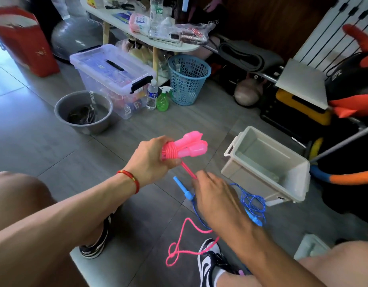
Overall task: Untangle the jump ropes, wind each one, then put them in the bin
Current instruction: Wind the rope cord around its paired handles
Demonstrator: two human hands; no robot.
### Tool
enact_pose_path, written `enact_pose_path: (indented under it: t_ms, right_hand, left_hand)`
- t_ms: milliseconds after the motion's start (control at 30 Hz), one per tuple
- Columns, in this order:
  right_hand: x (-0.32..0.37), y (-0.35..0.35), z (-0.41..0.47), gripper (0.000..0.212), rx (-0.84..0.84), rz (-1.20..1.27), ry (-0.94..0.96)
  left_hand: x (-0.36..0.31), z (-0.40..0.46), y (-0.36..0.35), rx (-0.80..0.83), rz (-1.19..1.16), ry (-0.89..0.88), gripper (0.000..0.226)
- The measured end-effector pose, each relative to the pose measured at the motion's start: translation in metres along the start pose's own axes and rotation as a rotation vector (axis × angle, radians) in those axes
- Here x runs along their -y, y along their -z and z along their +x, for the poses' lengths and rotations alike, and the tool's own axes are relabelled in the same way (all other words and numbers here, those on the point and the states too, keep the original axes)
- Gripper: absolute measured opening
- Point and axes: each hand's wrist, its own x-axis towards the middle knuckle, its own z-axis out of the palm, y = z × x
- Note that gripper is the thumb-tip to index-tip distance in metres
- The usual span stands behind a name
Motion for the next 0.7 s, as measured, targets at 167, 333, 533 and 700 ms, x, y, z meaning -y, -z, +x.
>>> enact_pose_path:
  t_ms: [167, 333, 533, 700]
  right_hand:
    - [-0.005, 0.011, 0.001, 0.027, -0.186, -0.376, 0.169]
    - [-0.023, 0.023, 0.008, 0.028, -0.18, -0.383, 0.369]
    - [-0.049, 0.047, 0.031, 0.029, -0.042, -0.217, 0.146]
    - [-0.064, 0.055, 0.04, 0.007, 0.29, 0.364, 0.042]
  left_hand:
    - [0.007, 0.0, -0.008, 0.076, 0.104, -0.016, 0.042]
    - [0.001, -0.016, -0.027, 0.298, 0.202, -0.112, 0.031]
    - [-0.02, -0.033, -0.028, 0.347, 0.277, -0.284, 0.048]
    - [-0.034, -0.044, -0.02, 0.407, 0.227, -0.366, 0.05]
